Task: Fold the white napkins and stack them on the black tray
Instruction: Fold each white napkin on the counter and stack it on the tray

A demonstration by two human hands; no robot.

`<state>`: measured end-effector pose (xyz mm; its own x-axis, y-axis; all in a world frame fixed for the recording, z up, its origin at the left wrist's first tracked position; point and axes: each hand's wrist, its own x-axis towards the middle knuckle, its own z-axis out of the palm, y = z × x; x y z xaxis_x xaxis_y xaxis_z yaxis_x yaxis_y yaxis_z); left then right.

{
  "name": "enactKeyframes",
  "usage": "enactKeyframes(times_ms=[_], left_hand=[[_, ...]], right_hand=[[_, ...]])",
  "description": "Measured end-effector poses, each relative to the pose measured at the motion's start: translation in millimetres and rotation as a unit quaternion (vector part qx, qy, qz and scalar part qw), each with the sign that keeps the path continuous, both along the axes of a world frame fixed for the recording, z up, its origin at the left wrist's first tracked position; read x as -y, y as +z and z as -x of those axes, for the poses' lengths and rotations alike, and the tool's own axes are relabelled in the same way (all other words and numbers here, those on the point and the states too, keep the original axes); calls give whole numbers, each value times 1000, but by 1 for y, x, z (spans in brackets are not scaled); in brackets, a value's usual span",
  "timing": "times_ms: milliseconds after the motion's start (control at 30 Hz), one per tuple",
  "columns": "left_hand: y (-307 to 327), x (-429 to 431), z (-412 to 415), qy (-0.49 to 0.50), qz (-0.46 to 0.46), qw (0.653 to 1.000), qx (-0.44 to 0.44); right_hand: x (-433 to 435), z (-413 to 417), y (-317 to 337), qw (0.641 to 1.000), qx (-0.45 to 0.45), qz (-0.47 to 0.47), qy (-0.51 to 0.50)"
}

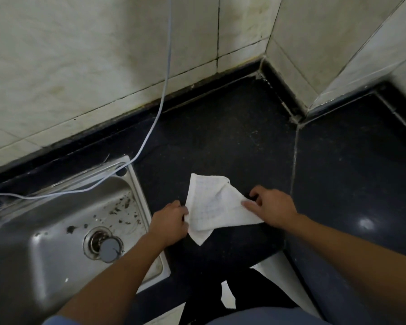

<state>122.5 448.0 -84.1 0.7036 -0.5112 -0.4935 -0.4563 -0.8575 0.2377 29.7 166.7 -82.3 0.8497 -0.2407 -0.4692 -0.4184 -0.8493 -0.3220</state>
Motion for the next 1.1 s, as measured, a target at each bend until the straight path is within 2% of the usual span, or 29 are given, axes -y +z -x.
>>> enactKeyframes(times_ms=[100, 167, 267, 333, 400, 467, 567, 700, 767, 867, 967, 1033, 1100], left_hand=[[7, 18, -23, 73, 65, 994, 47], [5, 39, -39, 46, 78, 992, 85], [-5, 68, -57, -31, 10, 997, 77], [-11, 76, -59, -44, -38, 995, 76], [-15, 72, -55, -1, -26, 997, 77], [-16, 59, -48, 82, 26, 994, 65], [-10, 43, -46, 205, 69, 974, 67], [-7, 39, -53, 260, 94, 958, 80], [-4, 37, -50, 261, 99, 955, 97], [4, 41, -29, 169, 89, 974, 122], [4, 55, 12, 0, 97, 993, 64], [-1, 61, 34, -89, 80, 992, 29], [-9, 59, 44, -134, 53, 989, 35]], right_hand=[[-1, -24, -1, 997, -3, -4, -73], [-7, -32, -6, 997, -33, -18, -66], [-20, -31, -14, 992, -57, -79, -77], [-24, -24, -12, 990, -25, -101, -93], [-21, -15, -4, 992, 33, -82, -89], [-14, -6, 4, 990, 103, -59, -82], [-3, -6, 6, 982, 161, -61, -82], [-2, -19, -7, 988, 100, -82, -89], [-5, -23, -11, 978, 68, -132, -149], [-4, -30, -18, 953, 51, -175, -244], [3, -34, -21, 933, 93, -186, -294], [12, -38, -18, 915, 124, -189, -334], [23, -37, -18, 914, 105, -188, -343]])
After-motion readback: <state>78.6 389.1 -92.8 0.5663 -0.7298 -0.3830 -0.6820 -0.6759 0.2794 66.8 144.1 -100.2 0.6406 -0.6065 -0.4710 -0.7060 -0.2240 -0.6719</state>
